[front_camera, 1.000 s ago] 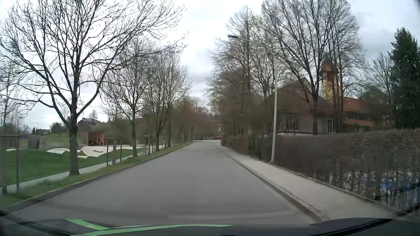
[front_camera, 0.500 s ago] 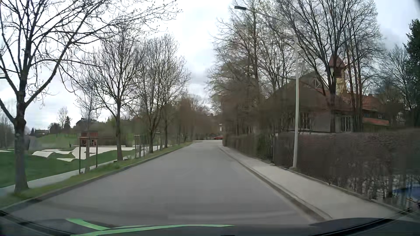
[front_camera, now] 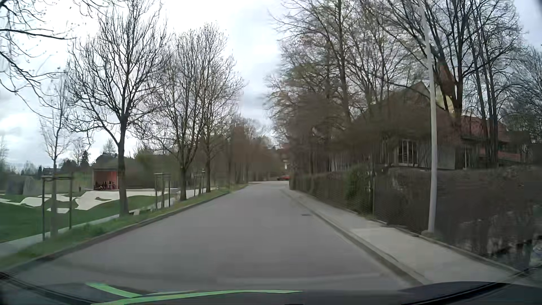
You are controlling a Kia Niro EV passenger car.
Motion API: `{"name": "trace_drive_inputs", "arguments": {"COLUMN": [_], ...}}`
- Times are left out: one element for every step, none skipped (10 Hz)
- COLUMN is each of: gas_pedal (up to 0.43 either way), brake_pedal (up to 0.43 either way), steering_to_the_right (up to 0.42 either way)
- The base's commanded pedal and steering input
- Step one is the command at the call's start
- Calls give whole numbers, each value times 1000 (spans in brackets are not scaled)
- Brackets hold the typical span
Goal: Follow the waypoints while adhering to traffic rules and regulations
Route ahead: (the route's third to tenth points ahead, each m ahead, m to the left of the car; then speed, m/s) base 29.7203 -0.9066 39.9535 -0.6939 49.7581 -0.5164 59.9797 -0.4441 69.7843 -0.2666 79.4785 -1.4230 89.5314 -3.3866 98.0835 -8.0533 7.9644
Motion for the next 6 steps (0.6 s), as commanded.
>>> {"name": "trace_drive_inputs", "arguments": {"gas_pedal": [98, 39, 0, 0, 0, 0], "brake_pedal": [0, 0, 0, 0, 0, 0], "steering_to_the_right": [-1, -1, 0, -1, 0, 0]}}
